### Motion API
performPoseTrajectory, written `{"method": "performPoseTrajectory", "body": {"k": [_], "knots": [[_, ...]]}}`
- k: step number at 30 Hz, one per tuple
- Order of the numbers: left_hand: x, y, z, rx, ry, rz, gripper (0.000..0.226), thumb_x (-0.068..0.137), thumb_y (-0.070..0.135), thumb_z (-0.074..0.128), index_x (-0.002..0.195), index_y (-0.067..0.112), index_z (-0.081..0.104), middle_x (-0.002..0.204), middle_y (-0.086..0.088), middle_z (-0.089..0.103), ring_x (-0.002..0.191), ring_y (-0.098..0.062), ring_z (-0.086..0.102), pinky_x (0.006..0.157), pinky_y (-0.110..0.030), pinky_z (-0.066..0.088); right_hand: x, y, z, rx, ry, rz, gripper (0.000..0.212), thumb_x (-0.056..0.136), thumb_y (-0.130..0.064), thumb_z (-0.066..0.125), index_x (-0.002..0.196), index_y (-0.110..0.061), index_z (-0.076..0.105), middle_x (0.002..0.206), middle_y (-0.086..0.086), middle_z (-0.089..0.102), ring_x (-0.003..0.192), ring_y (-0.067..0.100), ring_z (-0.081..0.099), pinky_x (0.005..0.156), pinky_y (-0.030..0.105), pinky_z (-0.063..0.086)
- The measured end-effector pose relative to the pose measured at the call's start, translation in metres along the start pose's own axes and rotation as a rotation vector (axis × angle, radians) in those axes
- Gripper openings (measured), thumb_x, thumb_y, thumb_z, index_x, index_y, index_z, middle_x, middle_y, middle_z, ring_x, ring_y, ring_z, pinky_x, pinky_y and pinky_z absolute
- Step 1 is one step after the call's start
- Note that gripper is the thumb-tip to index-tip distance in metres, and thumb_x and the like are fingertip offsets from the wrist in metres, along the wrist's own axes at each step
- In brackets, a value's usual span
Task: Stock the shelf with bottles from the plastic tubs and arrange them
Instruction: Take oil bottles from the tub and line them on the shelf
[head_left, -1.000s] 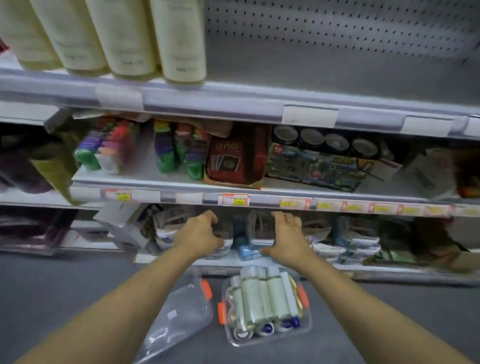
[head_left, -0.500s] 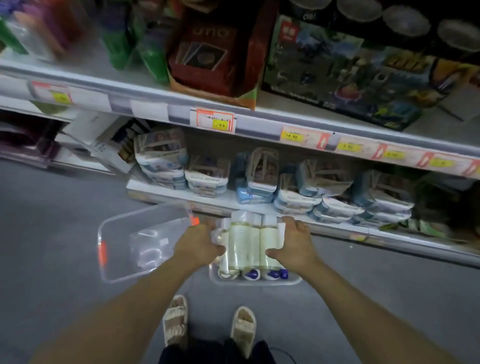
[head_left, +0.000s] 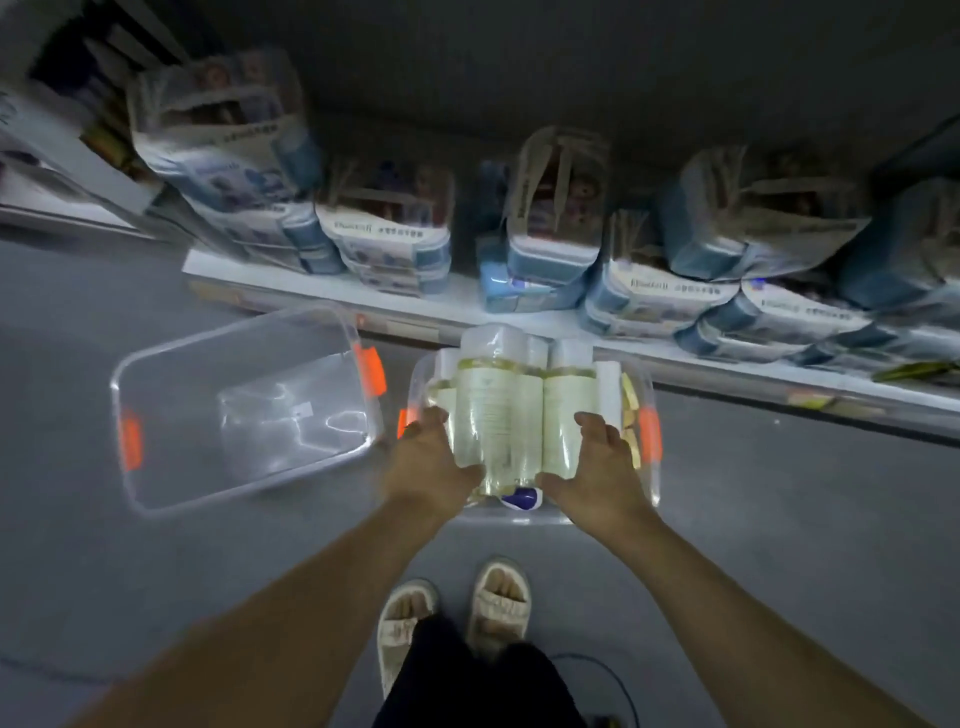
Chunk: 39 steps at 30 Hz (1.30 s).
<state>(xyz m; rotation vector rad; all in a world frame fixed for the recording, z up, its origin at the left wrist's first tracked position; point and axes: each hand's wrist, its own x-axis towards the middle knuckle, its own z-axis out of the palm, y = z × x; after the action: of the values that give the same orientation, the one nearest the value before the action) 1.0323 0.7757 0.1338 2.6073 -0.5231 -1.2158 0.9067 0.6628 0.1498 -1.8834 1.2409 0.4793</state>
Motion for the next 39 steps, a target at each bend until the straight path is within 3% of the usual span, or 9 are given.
{"method": "performPoseTrajectory", "body": {"k": [12,15,18,22,25,29,33,35,39], "knots": [[0.056,0.017,0.089,-0.084,0.142,-0.149,0.099,0.064,0.047,0.083,0.132,0.018,0.017,0.128,-0.009,0.036,0.117,-0.028,0.046,0.084,-0.043,0.046,0.052,0.043,0.054,0.049,0.094,0.026,0.066,0.087,-0.001,0.056,0.144,-0.011,0.025,0.144,0.008,0.036,0.132,0.024,0.033,0.101,0.030,0.037],[0.060,0.015,0.090,-0.068,0.163,-0.139,0.093,0.066,0.042,0.083,0.128,0.016,0.020,0.125,-0.010,0.039,0.113,-0.029,0.049,0.080,-0.041,0.046,0.056,0.043,0.056,0.070,0.118,0.017,0.064,0.088,0.002,0.053,0.144,-0.011,0.025,0.144,0.009,0.036,0.132,0.023,0.033,0.101,0.029,0.036],[0.067,0.002,0.085,-0.258,0.132,-0.098,0.082,0.065,0.034,0.084,0.119,0.017,0.024,0.118,-0.006,0.047,0.103,-0.027,0.055,0.078,-0.038,0.050,0.060,0.040,0.055,0.109,0.134,-0.004,0.061,0.089,0.003,0.049,0.144,-0.011,0.026,0.143,0.010,0.037,0.132,0.024,0.033,0.101,0.030,0.035],[0.062,-0.011,0.064,-0.741,-0.010,-0.134,0.065,0.072,0.017,0.081,0.111,0.018,0.029,0.097,0.002,0.057,0.083,-0.014,0.061,0.062,-0.024,0.050,0.064,0.028,0.050,0.238,0.145,-0.001,0.054,0.093,-0.002,0.047,0.143,-0.014,0.029,0.144,0.007,0.037,0.132,0.023,0.037,0.100,0.028,0.036],[0.054,-0.020,0.049,-1.013,-0.160,-0.175,0.053,0.077,0.008,0.075,0.114,0.017,0.039,0.097,-0.003,0.062,0.080,-0.017,0.065,0.066,-0.034,0.055,0.066,0.017,0.043,0.376,0.122,0.021,0.049,0.095,-0.011,0.050,0.141,-0.016,0.033,0.141,0.003,0.042,0.123,0.020,0.046,0.092,0.022,0.036],[0.047,-0.034,0.038,-1.215,-0.429,-0.132,0.082,0.048,0.021,0.086,0.120,0.016,0.048,0.114,-0.013,0.066,0.097,-0.029,0.066,0.075,-0.044,0.056,0.061,0.006,0.028,0.719,-0.047,0.070,0.058,0.092,-0.036,0.058,0.142,-0.021,0.034,0.134,-0.003,0.046,0.110,0.012,0.045,0.092,0.027,0.034],[0.043,-0.034,0.032,-1.259,-0.650,-0.031,0.115,0.035,0.033,0.096,0.136,0.017,0.045,0.131,-0.018,0.058,0.117,-0.038,0.058,0.086,-0.054,0.053,0.056,0.002,0.021,0.879,-0.290,0.052,0.082,0.070,-0.049,0.075,0.138,-0.021,0.040,0.131,-0.003,0.056,0.122,0.015,0.050,0.109,0.039,0.034],[0.040,-0.032,0.029,-1.229,-0.715,-0.008,0.116,0.037,0.032,0.096,0.139,0.016,0.042,0.133,-0.019,0.056,0.119,-0.039,0.056,0.090,-0.055,0.050,0.053,0.000,0.020,0.944,-0.321,0.046,0.084,0.060,-0.041,0.079,0.133,-0.018,0.046,0.123,0.001,0.063,0.114,0.018,0.059,0.103,0.044,0.044],[0.028,-0.021,0.022,-0.995,-0.748,0.049,0.093,0.046,0.021,0.084,0.131,0.027,0.048,0.123,-0.008,0.065,0.110,-0.028,0.064,0.088,-0.048,0.054,0.045,0.002,0.015,0.953,-0.154,0.072,0.074,0.064,-0.026,0.086,0.125,-0.015,0.047,0.113,0.002,0.065,0.098,0.015,0.065,0.080,0.031,0.054]]}}
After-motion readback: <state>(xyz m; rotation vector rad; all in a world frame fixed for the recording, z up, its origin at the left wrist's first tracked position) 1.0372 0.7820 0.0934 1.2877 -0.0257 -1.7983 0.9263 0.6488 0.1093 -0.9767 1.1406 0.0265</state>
